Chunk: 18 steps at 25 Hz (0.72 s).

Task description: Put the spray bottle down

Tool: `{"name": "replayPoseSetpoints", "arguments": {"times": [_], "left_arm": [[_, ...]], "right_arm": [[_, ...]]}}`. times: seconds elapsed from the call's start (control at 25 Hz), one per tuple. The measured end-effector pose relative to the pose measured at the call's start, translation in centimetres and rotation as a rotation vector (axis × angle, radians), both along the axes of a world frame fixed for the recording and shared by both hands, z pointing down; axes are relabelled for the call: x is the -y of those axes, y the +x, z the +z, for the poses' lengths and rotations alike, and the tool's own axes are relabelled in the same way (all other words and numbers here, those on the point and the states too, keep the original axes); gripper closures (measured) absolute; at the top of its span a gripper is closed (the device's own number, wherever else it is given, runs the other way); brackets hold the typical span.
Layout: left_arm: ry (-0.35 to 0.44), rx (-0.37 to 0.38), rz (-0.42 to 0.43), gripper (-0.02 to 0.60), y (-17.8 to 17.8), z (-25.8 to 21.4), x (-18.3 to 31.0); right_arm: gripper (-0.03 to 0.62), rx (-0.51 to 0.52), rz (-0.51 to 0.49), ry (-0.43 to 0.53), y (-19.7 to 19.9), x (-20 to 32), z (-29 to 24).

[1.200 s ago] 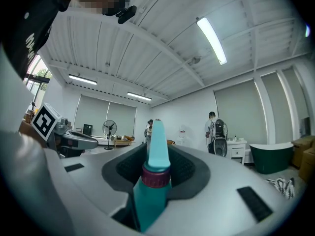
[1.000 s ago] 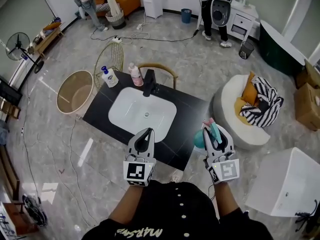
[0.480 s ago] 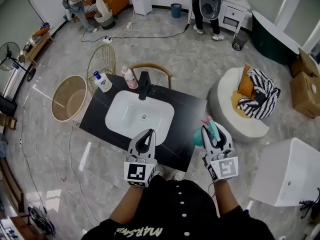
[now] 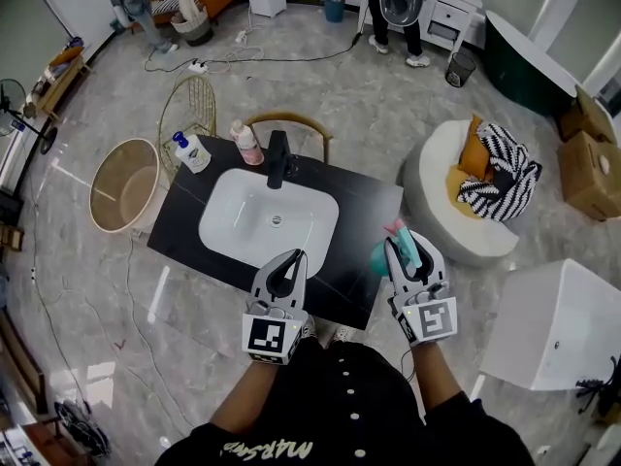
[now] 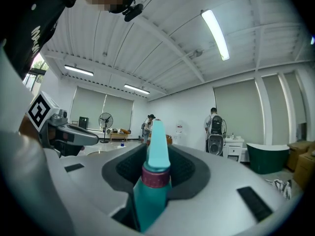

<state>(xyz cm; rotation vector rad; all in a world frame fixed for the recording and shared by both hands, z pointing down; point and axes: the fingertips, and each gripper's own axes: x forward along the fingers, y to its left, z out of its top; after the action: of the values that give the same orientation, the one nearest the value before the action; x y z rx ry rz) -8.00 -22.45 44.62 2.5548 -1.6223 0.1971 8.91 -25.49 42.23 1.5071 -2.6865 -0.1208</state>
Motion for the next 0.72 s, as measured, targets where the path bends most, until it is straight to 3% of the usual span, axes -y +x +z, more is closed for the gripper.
{"name": "replayPoseSetpoints", "arguments": {"times": [0.72], "left_arm": [[-0.174, 0.005, 0.039, 0.56, 0.9, 6.6, -2.9]], "right_arm": [[0.477, -0.043, -0.024, -0.101, -4.6, 6.2, 14.6]]}}
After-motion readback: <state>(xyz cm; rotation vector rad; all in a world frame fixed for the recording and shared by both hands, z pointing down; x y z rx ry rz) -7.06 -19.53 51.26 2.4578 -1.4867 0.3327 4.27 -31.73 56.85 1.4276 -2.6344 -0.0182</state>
